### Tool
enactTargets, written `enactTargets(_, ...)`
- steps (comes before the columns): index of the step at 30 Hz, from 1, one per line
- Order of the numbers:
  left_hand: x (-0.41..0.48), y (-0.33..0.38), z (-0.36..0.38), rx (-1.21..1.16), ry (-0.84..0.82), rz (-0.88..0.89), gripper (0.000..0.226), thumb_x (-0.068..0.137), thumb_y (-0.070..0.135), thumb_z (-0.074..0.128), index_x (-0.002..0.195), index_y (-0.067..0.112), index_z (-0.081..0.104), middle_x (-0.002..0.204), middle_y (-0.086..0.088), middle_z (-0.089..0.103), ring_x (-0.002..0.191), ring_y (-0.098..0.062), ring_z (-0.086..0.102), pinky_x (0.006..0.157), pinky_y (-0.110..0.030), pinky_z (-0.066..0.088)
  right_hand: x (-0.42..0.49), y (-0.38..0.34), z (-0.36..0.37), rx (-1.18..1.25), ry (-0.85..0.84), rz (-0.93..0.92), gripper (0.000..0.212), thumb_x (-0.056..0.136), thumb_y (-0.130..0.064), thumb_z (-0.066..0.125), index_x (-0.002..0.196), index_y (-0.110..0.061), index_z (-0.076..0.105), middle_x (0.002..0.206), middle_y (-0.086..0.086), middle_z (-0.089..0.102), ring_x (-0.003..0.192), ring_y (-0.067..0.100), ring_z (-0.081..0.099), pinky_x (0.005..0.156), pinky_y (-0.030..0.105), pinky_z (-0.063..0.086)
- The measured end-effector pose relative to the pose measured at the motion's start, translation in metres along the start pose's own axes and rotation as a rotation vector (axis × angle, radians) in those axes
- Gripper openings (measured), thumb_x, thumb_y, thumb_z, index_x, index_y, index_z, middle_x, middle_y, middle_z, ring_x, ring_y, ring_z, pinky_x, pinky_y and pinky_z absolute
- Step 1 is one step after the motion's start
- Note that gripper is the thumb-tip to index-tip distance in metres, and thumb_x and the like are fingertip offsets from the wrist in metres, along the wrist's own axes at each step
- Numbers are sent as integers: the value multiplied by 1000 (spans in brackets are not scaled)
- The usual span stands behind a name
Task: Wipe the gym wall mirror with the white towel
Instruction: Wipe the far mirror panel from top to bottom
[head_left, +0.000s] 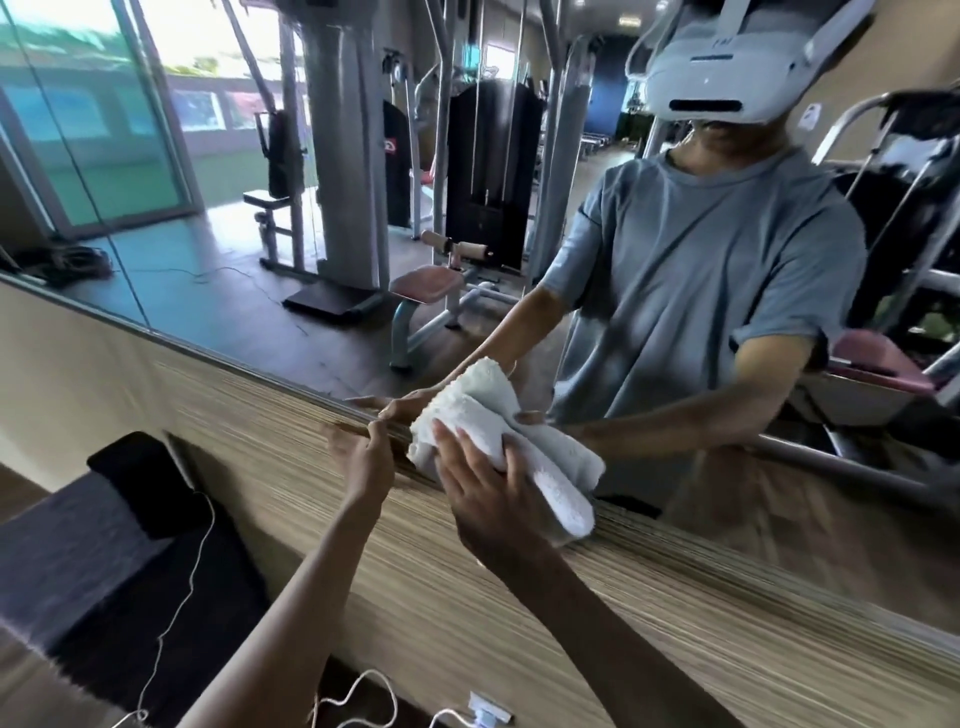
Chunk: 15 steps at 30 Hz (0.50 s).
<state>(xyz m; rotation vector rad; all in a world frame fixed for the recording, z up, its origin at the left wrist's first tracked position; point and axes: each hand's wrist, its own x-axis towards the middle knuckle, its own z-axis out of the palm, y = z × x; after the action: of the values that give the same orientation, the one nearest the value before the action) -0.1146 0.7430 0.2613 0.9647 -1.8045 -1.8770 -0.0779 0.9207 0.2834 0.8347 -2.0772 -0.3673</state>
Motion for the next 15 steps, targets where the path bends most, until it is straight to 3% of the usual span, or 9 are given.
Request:
enactTargets(3, -9, 6, -1, 75, 73, 34, 79, 105, 32, 42, 155, -4, -6, 165, -22, 2, 154, -29, 6, 124, -33, 6, -23, 23, -4, 3, -6, -34, 52, 88, -17, 49, 140, -17, 55, 160, 3, 36, 142, 17, 40, 109, 51, 30)
enactTargets(5, -11, 0, 5, 82, 65, 46, 72, 107, 28, 36, 154, -9, -4, 165, -23, -1, 154, -28, 2, 122, -28, 4, -52, 46, -7, -16, -8, -25, 51, 87, -16, 51, 138, -19, 57, 160, 3, 36, 142, 18, 40, 108, 52, 31)
enactTargets(8, -22, -6, 19, 129, 3, 46, 95, 92, 61, 26, 156, -4, 5, 166, -20, -2, 154, -28, 2, 125, -35, 5, -102, 84, -11, -67, -8, -15, 48, 89, -17, 50, 135, -23, 59, 160, 2, 36, 144, 21, 39, 107, 53, 31)
enactTargets(11, 1, -29, 28, 150, -22, 38, 101, 84, 72, 20, 158, 3, 16, 167, -16, -10, 154, -28, -6, 125, -41, 1, -136, 110, -18, -144, -21, 13, 47, 88, -18, 51, 133, -25, 61, 159, 0, 38, 143, 21, 38, 105, 54, 32)
enactTargets(13, 41, -60, 28, 178, -49, -5, 118, 74, 91, 20, 157, 7, 23, 165, -22, 10, 153, -33, 10, 125, -47, 13, -135, 107, -20, -160, -36, 42, 47, 89, -18, 48, 133, -24, 61, 159, 1, 39, 142, 23, 39, 102, 55, 33)
enactTargets(15, 37, -52, 20, 193, -110, -33, 108, 78, 85, 25, 151, 6, 36, 157, -17, 35, 145, -30, 30, 119, -42, 27, -117, 90, -17, -130, -44, 76, 49, 89, -16, 47, 136, -22, 57, 159, 2, 38, 141, 25, 38, 102, 57, 32)
